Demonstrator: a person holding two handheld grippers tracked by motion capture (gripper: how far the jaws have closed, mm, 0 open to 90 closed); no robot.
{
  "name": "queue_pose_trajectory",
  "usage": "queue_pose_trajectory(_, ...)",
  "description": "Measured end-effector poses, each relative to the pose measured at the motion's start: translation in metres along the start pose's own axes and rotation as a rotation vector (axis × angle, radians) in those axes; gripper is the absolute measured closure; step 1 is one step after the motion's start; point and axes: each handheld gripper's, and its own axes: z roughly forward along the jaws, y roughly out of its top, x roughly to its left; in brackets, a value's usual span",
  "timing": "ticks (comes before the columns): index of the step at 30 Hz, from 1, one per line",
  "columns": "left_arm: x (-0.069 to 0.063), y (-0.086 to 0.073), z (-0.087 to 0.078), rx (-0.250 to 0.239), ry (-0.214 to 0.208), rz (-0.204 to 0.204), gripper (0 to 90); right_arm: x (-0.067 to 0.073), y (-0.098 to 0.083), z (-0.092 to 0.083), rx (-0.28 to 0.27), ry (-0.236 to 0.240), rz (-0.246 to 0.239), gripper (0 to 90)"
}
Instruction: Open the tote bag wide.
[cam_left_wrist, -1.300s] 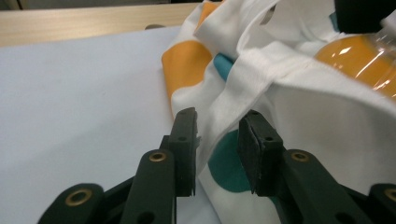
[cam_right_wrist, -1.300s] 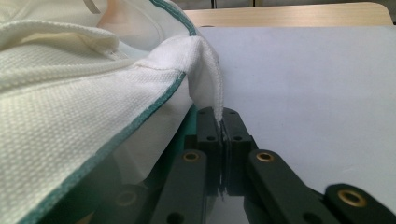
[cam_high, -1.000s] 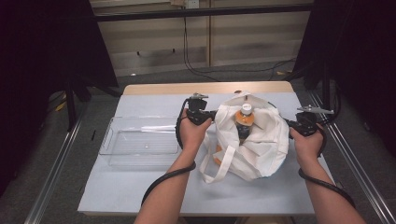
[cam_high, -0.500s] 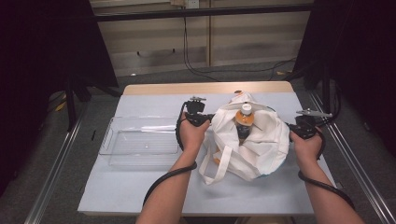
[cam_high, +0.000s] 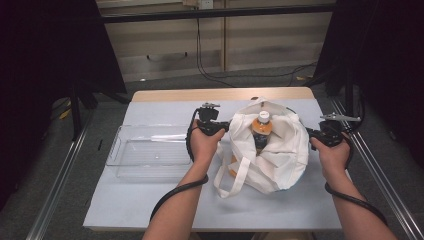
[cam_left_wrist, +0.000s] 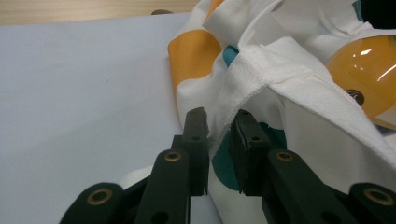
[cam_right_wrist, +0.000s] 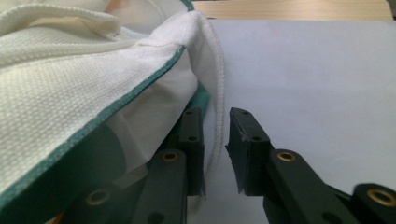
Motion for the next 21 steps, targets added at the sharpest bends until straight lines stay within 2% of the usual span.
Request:
queue_pose_trajectory(3,-0.001,0.001,-0.002,-0.006,0.000,-0.002,73.4,-0.004,0.005,-0.007,-0.003,-0.006,0.004,67.8)
queue_pose_trajectory(5,-0.002,0.001,-0.002,-0.008,0.002,0.002,72.8,-0.004,0.009,-0.012,-0.008,-0.012,-0.012,66.8)
queue_pose_trajectory(10,-0.002,0.001,-0.003,-0.005,0.007,0.008,72.3,-0.007,0.016,-0.021,-0.016,-0.016,-0.007,64.5)
queue_pose_trajectory(15,-0.003,0.000,-0.002,-0.003,0.005,0.012,73.7,-0.010,0.022,-0.023,-0.029,-0.025,0.005,63.3)
queue_pose_trajectory(21,-0.001,0.001,-0.002,-0.012,0.004,0.008,74.6,-0.006,0.034,-0.020,-0.046,-0.018,0.001,59.6)
